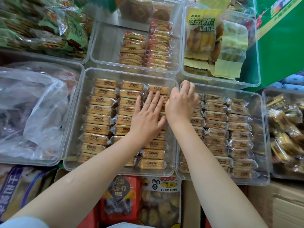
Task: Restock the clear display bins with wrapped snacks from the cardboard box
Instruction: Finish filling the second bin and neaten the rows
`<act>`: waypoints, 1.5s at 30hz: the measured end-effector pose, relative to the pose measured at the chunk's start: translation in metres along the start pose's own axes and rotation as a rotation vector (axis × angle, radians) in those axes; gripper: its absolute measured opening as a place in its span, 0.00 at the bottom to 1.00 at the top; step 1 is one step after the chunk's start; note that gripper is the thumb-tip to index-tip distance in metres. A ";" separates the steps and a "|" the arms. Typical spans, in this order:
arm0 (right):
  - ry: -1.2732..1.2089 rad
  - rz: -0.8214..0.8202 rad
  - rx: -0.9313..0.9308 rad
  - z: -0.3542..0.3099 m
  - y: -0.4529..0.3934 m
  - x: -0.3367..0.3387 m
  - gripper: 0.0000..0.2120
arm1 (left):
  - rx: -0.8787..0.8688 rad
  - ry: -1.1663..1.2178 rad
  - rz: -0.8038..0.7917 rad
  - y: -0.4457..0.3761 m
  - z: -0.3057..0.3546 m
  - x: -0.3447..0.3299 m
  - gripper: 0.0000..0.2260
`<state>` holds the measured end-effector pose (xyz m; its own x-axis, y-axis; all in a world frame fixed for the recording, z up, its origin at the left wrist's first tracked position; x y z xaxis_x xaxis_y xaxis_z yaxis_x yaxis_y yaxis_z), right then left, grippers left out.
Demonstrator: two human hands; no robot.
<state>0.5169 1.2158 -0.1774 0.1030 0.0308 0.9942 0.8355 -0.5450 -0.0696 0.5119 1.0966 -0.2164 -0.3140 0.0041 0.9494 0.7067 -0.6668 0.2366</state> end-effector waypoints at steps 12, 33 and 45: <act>-0.059 -0.153 -0.044 0.003 -0.016 -0.003 0.09 | 0.005 -0.035 0.015 -0.018 -0.011 0.006 0.34; -0.045 0.142 0.059 -0.004 -0.021 0.001 0.04 | 0.016 -0.031 0.030 -0.013 -0.006 0.002 0.35; -0.027 -0.043 -0.039 0.000 -0.024 -0.006 0.07 | -0.018 -0.048 -0.067 -0.014 -0.005 0.002 0.31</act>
<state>0.4961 1.2282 -0.1820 0.0823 0.0774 0.9936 0.8181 -0.5747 -0.0230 0.4981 1.1025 -0.2185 -0.3292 0.0842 0.9405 0.6736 -0.6770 0.2964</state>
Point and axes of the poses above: each hand's wrist, its own y-axis away from the middle knuckle, its own x-axis out of the back of the hand, z = x × y, the point moved 4 cm from there along -y, towards the middle knuckle, and after that the axes turned 4 degrees about -z, right-handed, at the moved point
